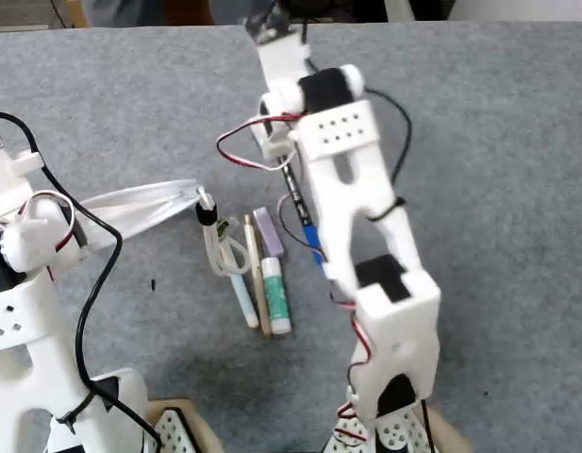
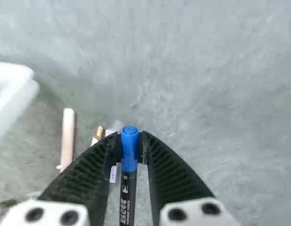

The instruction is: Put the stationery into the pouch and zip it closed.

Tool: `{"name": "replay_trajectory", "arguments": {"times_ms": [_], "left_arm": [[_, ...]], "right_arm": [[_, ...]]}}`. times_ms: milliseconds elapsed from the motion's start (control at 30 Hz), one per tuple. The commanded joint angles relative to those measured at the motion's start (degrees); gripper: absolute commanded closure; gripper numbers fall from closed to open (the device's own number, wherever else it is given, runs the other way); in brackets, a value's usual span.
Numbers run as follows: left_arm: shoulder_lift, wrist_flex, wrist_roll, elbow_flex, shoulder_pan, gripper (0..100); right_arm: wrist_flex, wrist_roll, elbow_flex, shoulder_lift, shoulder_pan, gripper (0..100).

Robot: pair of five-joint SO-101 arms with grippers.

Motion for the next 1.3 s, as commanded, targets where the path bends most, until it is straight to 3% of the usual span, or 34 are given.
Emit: {"name": "replay_trajectory", "arguments": {"times_ms": [0, 400, 867, 1133, 1267], "left_arm": [[-0.09, -0.18, 0.44, -0.13, -0.48, 97], [-0.18, -0.18, 0.44, -0.13, -0.4, 97], [-0.18, -0.09, 0.53, -0.04, -0.31, 97], [-0.18, -0.09, 0.53, -0.04, -0.13, 97], [-0.62, 0.18, 0.53, -0.13, 3.38, 97]], "right_arm": [[1.67, 0.35, -5.58, -8.13, -1.23, 98.7], [0.35, 0.35, -11.91, -23.87, -14.68, 98.7], [-14.51, 0.18, -12.09, -34.51, -30.51, 98.7], [-20.4, -0.09, -11.74, -36.0, -32.88, 98.7], [-23.91, -0.09, -10.15, -34.24, -32.88, 98.7]]}}
